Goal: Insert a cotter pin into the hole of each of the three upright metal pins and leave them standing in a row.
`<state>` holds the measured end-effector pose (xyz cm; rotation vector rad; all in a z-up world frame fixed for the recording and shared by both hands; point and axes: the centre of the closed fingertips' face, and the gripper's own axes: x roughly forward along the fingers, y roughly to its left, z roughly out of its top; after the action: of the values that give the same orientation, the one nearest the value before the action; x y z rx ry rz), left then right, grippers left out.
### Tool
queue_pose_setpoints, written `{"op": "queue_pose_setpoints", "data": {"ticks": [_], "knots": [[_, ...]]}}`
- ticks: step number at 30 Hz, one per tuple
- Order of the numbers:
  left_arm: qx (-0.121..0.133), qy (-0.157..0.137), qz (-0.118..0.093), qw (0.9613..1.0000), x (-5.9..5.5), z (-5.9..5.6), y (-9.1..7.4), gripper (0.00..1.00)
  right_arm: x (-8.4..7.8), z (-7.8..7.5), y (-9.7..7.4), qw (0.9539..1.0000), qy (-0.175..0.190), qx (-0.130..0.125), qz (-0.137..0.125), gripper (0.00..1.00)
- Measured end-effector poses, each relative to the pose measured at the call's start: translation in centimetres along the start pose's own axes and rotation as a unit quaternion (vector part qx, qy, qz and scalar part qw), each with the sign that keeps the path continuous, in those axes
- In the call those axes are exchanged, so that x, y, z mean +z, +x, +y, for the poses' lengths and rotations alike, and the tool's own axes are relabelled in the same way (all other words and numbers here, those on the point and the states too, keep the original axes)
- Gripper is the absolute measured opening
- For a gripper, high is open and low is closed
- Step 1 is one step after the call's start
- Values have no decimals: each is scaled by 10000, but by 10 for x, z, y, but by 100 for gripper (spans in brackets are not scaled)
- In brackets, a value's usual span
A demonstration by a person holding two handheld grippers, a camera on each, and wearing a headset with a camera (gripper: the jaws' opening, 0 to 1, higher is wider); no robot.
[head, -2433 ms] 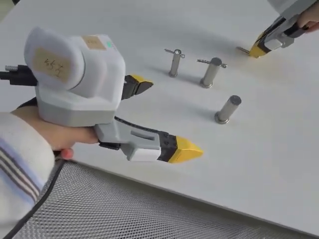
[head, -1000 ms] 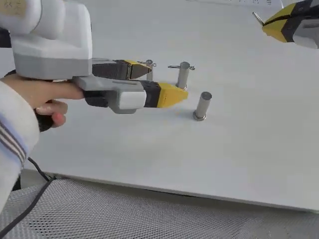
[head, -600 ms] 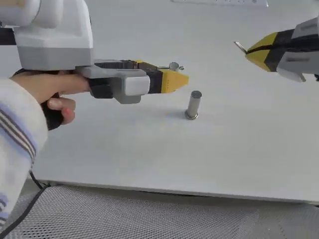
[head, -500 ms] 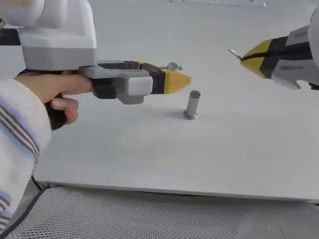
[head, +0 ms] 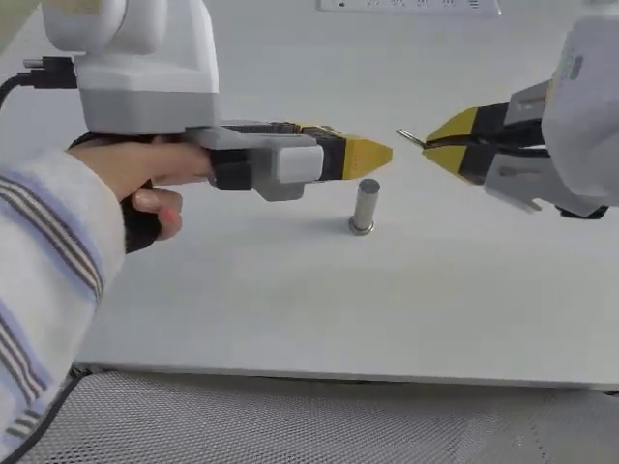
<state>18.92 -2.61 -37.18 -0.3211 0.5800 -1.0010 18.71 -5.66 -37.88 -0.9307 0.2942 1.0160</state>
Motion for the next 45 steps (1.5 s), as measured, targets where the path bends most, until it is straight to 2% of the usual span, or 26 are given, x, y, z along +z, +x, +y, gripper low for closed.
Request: {"op": "queue_pose_setpoints", "data": {"ticks": [6, 11, 20, 28, 36, 40, 45], "knots": [[-128, 43, 11, 9999, 0, -4, 3, 22, 9, 6, 4, 9995, -305, 36, -24, 0], [-138, 44, 43, 9999, -3, -8, 4, 21, 15, 11, 6, 9988, -471, 133, -36, 0], [-167, -27, 77, 9998, -6, -11, 3, 11, 27, 18, 8, 9964, -823, 205, -64, 0], [-238, -184, 112, 9995, -9, -12, 0, 0, 27, 16, 8, 9961, -854, 193, -58, 0], [-233, -204, 129, 9994, -9, -11, 2, 0, 27, 16, 8, 9961, -850, 221, -71, 0], [-207, -307, 152, 9992, -9, -9, 2, 0, 27, 16, 9, 9960, -859, 238, -64, 0], [-260, -291, 212, 9990, -11, -15, 1, 0, 29, 18, 10, 9969, -737, 272, -96, 0]]}}
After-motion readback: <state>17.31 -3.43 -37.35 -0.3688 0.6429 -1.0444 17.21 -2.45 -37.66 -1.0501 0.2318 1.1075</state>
